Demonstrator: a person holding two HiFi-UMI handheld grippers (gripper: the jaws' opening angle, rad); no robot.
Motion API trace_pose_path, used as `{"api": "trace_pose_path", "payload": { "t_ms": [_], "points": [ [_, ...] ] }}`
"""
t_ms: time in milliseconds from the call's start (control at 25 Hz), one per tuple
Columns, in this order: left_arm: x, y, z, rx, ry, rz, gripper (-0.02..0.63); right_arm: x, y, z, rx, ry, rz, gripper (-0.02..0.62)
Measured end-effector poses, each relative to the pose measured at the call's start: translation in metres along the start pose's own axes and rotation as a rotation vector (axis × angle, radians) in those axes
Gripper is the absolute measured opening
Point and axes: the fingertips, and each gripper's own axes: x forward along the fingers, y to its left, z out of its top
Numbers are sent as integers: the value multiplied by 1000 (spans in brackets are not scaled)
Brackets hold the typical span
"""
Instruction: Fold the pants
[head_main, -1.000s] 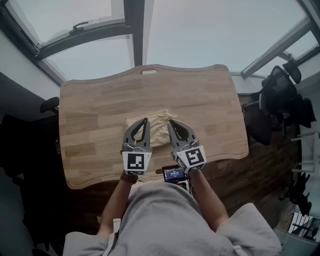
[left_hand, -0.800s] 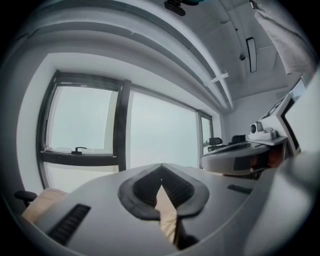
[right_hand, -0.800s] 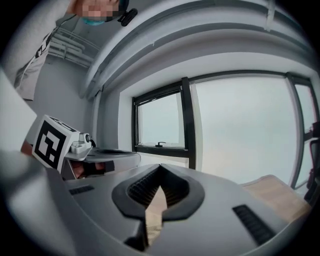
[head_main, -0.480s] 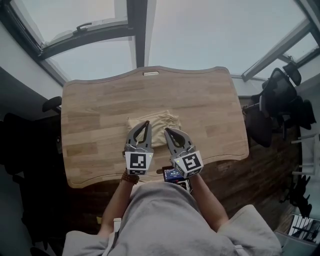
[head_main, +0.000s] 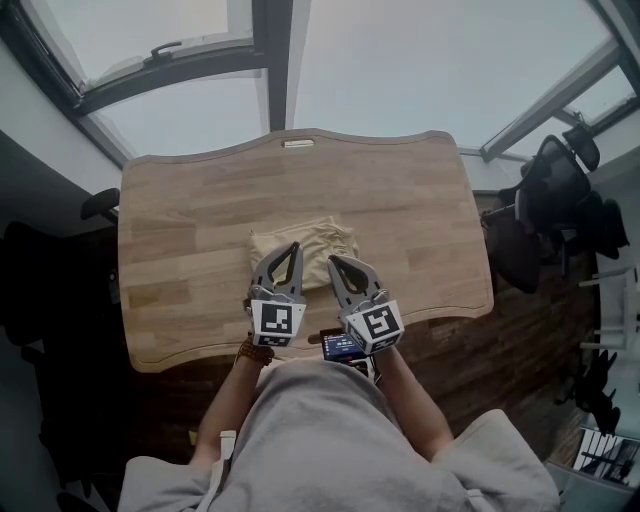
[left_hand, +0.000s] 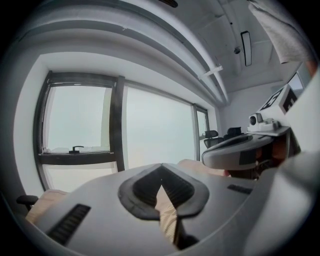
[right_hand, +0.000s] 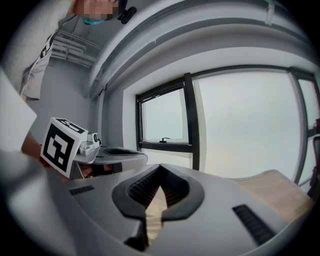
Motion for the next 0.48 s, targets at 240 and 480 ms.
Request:
{"api": "trace_pose_path", "payload": {
  "t_ms": [240, 480],
  "points": [
    [1, -12, -6, 20, 16, -37, 8, -3, -10, -7, 47, 1, -18, 3],
    [3, -23, -15, 40, 39, -68, 8, -9, -23, -14, 102, -9, -38, 3]
  ]
}}
